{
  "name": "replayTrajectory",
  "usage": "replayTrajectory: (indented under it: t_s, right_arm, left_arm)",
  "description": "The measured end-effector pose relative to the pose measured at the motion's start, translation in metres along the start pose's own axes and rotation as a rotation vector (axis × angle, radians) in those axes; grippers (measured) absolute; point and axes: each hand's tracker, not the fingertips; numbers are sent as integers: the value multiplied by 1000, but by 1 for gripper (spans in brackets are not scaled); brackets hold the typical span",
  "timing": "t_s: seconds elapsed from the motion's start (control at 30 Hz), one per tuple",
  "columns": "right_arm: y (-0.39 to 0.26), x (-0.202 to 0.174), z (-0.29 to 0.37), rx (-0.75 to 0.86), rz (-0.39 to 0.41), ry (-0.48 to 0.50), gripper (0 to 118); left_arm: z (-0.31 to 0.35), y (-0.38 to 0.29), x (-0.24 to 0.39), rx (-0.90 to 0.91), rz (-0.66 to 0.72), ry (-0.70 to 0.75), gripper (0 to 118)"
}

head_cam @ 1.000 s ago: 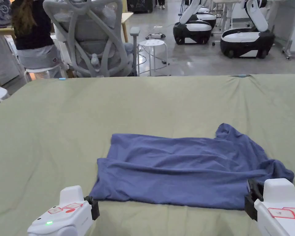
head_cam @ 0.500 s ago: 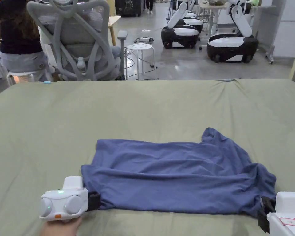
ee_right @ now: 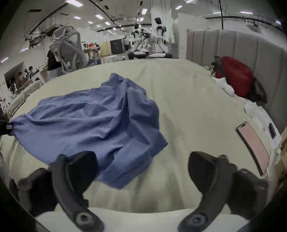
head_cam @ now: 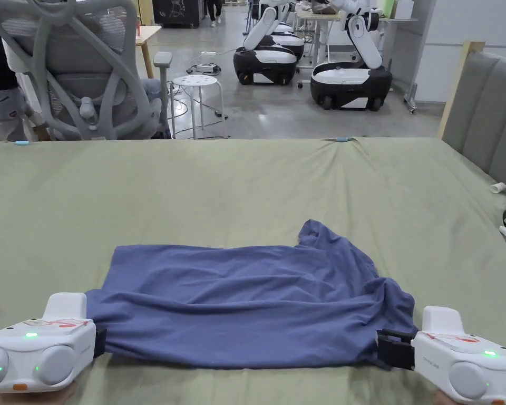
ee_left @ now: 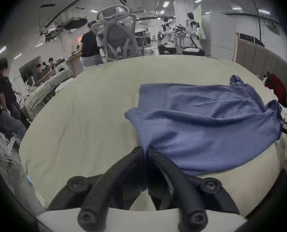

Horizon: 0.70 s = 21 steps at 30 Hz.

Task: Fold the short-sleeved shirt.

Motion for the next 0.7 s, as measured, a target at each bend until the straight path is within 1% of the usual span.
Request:
replayTrajectory:
  t_s: [0.03,0.07,0.1,0.13,0.17,0.2,0.23,0.27,0.3,0.33,0.4,0.5,0.6,0.7]
  right_arm:
    - [0,-1,-9,-19,12,-14,109]
    - [-1,-1,-16,-25,18,-8,106]
    - [-2,-1,-23,-53,36,13,94]
    - [-3,-2,-28,-96,47,47,71]
    - [-3,-3,-26,-105,30,77,66]
    - [0,-5,-17,-78,36,41,56]
    - [4,-5,-9,-77,40,51,27]
    - [6,-7,0,-68,33,47,9]
    - [8,-6,10,-42,8,99,9]
    - [10,-8,22,-32,16,81,9]
    - [15,-13,50,24,66,72,9]
    - [21,-13,90,57,83,66,9]
    - [19,-7,118,40,78,77,9]
    - [1,-3,120,-37,59,80,9]
  left_arm:
    - [-2,-3,0,-9,6,-1,4]
    - [-7,-4,-3,-18,11,-2,4]
    - [-8,-6,-2,-27,14,-3,4]
    - [-9,-10,-2,-35,17,-6,4]
    - [-12,-14,-3,-46,22,-14,4]
    - [-15,-17,-4,-55,22,-18,4]
    - [-15,-21,-5,-60,19,-20,4]
    - [-12,-24,-6,-59,24,-23,3]
    - [-11,-24,-11,-51,45,-32,3]
    - [-8,-22,-16,-39,61,-35,3]
    - [11,-16,-19,12,59,-46,3]
    - [40,-10,-23,59,22,-50,3]
    - [68,-15,-35,74,34,-71,3]
    - [78,-37,-43,50,79,-129,3]
